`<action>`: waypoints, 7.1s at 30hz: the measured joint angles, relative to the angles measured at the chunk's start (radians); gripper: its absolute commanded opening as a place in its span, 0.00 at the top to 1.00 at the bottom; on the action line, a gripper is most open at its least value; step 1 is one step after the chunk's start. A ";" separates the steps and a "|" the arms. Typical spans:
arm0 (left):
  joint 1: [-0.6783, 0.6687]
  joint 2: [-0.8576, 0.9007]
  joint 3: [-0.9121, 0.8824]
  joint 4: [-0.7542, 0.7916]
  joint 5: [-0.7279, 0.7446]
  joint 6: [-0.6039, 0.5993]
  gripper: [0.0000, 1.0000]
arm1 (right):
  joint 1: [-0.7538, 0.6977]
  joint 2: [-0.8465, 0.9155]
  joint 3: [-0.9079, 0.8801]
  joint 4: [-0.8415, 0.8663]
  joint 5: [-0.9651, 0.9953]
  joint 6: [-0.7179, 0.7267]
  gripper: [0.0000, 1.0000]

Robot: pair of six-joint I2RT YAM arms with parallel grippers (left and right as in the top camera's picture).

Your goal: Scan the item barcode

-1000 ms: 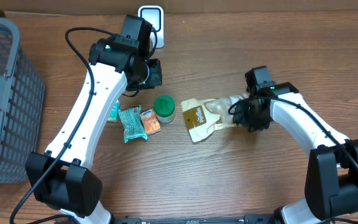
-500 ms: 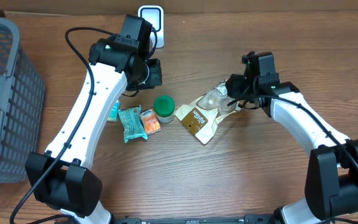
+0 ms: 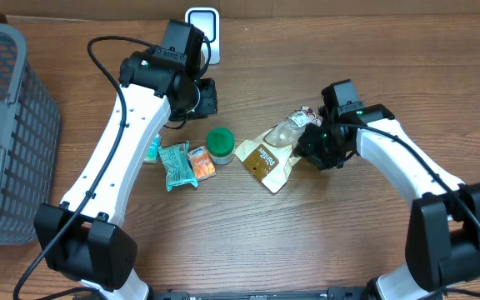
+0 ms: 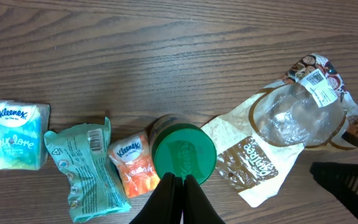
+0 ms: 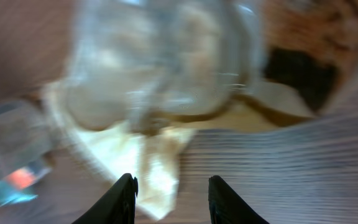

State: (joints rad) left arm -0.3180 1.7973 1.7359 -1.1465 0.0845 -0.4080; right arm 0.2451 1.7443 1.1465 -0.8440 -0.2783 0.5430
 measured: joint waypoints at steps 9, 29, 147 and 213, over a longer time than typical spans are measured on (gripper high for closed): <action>0.000 0.000 0.000 0.003 0.000 0.000 0.96 | -0.045 0.068 -0.034 0.232 0.248 -0.092 0.64; -0.117 0.039 -0.002 0.191 0.020 -0.005 0.96 | -0.077 0.068 0.029 0.306 0.012 -0.214 0.65; 0.600 -0.125 -0.007 -0.089 0.230 0.210 0.44 | 0.001 -0.330 0.114 -0.013 -0.598 -0.751 0.96; 0.600 -0.121 -0.007 -0.088 0.221 0.209 0.00 | 0.363 0.766 0.977 0.629 1.043 -1.769 0.96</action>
State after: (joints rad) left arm 0.2821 1.6768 1.7287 -1.2343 0.3058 -0.1993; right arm 0.6079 2.5107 2.1235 -0.2153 0.7647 -1.2259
